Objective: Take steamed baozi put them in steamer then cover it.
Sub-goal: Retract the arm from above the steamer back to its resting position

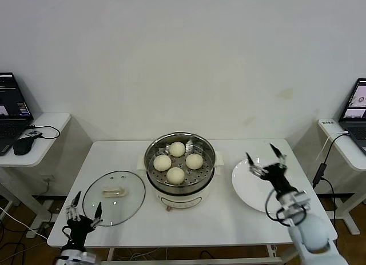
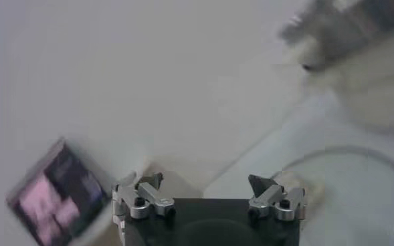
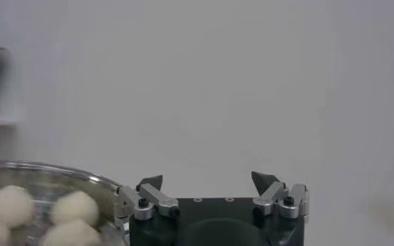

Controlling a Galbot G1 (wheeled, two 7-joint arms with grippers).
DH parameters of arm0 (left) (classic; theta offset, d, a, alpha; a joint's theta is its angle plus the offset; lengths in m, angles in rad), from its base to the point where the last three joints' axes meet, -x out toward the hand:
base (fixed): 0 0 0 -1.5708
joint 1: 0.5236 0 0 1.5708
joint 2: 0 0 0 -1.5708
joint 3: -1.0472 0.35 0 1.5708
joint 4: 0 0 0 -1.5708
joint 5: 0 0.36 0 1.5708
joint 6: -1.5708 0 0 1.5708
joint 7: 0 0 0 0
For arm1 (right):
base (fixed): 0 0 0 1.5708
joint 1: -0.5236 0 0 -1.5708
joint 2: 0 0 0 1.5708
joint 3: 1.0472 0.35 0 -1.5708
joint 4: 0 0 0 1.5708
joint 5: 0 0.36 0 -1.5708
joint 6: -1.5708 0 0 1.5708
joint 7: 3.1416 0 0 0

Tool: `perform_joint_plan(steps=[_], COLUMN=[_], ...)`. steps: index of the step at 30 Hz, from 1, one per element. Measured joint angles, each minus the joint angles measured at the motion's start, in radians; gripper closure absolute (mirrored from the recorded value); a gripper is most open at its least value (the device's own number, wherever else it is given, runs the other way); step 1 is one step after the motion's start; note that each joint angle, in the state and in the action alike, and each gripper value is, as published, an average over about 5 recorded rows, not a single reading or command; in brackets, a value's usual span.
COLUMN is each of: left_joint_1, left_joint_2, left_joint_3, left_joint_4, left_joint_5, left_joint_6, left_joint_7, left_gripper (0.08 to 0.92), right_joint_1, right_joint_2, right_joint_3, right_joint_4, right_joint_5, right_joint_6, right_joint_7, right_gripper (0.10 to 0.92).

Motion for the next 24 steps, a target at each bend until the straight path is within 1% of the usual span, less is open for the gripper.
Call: perform_joint_plan(steps=[5, 10, 19, 24], left_joint_1=[-0.016, -0.048, -0.138, -0.189], left_joint_2=[0.012, 0.029, 0.061, 0.062], left_joint_3=[0.009, 0.026, 0.047, 0.065], left_joint_4=[0.034, 0.075, 0.168, 0.208], left_joint_5=[0.225, 0.371, 0.486, 0.520], left_joint_6=[-0.012, -0.014, -0.016, -0.016], left_joint_7=[0.015, 0.037, 0.061, 0.068], left_gripper=[0.177, 0.177, 0.177, 0.177], right_joint_1=[-0.057, -0.095, -0.149, -0.171], right_joint_2=[0.050, 0.075, 0.108, 0.121], right_joint_3=[0.100, 0.169, 0.237, 0.251], right_joint_4=[-0.002, -0.005, 0.007, 0.009], right_joint_5=[-0.010, -0.018, -0.031, -0.042], right_joint_6=[0.023, 0.031, 0.038, 0.038], right_joint_7=[0.000, 0.000, -0.002, -0.002], right_gripper=[0.203, 0.203, 0.203, 0.202])
